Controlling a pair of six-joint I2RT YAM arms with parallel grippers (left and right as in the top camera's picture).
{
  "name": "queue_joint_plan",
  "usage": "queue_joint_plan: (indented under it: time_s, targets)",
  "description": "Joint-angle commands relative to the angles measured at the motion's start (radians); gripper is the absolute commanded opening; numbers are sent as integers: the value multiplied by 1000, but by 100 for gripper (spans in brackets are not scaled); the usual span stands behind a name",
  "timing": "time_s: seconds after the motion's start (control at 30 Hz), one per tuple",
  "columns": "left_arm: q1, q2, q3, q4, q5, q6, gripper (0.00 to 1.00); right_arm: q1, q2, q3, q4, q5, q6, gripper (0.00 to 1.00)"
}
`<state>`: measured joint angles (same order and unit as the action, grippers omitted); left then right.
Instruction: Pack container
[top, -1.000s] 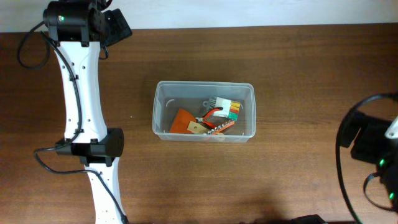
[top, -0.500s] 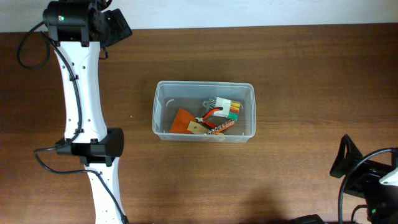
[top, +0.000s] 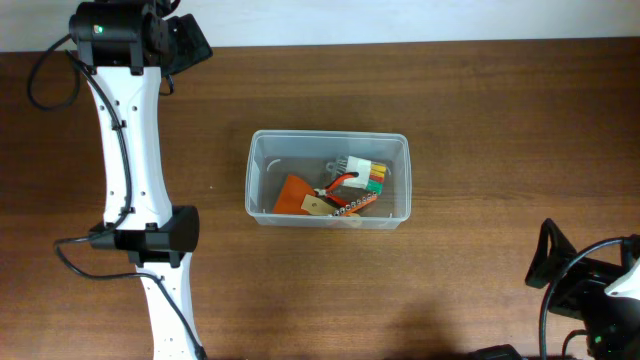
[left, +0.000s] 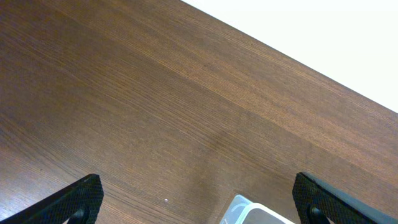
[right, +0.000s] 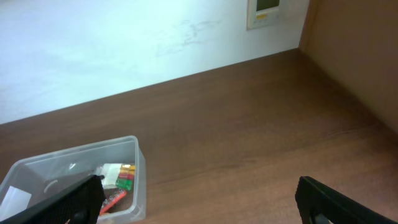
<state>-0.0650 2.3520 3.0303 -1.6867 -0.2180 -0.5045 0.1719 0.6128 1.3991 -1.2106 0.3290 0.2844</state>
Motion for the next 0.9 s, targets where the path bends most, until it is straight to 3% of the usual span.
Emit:
queue_joint_plan:
  time_s: [0.0,0.23,0.37,0.5,0.87]
  targets:
    - [1,-24,11,0,-7,9,99,6,2,-8,-4,-8,5,99]
    - [1,-24,11,0,-8,9,99,-29,-32,-9,-4,-40,4,99]
    - [1,-24,11,0,-8,9,99,-118,-147,-11,-4,-125,-116,99]
    - [1,-24,11,0,-8,9,99,-159,-257,-45,23,-122,-139,99]
    - [1,-24,11,0,-7,9,99,-187,-528,-488,484,-109,-139,99]
